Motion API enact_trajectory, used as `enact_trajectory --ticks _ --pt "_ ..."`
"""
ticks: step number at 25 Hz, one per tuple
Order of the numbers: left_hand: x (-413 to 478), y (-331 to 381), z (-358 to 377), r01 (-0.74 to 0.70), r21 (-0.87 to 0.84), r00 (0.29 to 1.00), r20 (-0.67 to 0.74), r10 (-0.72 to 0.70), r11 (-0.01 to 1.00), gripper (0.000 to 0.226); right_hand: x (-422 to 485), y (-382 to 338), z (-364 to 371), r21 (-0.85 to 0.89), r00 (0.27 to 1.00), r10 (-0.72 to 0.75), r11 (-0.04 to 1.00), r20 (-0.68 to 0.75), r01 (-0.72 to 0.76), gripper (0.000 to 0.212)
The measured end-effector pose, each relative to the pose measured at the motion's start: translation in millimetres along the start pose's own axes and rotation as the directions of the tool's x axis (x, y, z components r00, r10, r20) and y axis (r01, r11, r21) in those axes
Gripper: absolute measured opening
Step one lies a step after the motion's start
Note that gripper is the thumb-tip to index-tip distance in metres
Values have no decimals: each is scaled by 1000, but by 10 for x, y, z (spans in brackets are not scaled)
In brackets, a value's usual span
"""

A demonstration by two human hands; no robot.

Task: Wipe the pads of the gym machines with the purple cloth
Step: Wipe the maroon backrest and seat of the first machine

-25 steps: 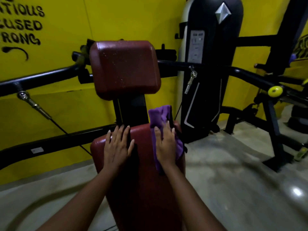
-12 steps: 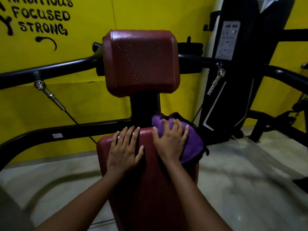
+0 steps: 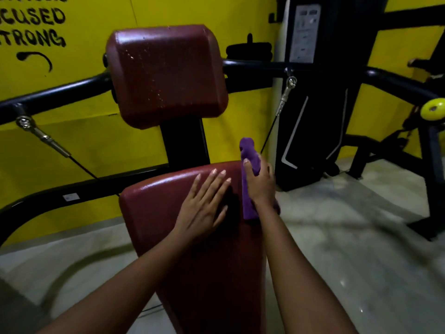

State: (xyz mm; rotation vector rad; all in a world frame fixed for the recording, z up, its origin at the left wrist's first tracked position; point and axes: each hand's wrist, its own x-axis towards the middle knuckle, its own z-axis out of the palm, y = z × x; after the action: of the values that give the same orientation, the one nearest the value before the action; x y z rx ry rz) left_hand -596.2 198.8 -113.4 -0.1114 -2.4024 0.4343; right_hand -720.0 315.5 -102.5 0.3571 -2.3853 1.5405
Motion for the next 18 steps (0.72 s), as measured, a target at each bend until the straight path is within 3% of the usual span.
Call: enact_trajectory --ticks 2,6,12,18 --pt "-55 107 138 -116 23 993 28 115 993 59 -60 179 -66 150 981 178 970 83 -189 56" --pt "-267 157 291 -393 92 918 92 385 915 63 -297 404 -51 269 951 290 912 111 -310 54" --pt "-291 192 326 -394 136 918 113 380 909 65 -827 939 145 378 872 484 796 69 -472 59" --pt "-305 215 322 -397 123 913 153 378 910 67 -1415 1374 268 415 742 663 651 96 -636 63"
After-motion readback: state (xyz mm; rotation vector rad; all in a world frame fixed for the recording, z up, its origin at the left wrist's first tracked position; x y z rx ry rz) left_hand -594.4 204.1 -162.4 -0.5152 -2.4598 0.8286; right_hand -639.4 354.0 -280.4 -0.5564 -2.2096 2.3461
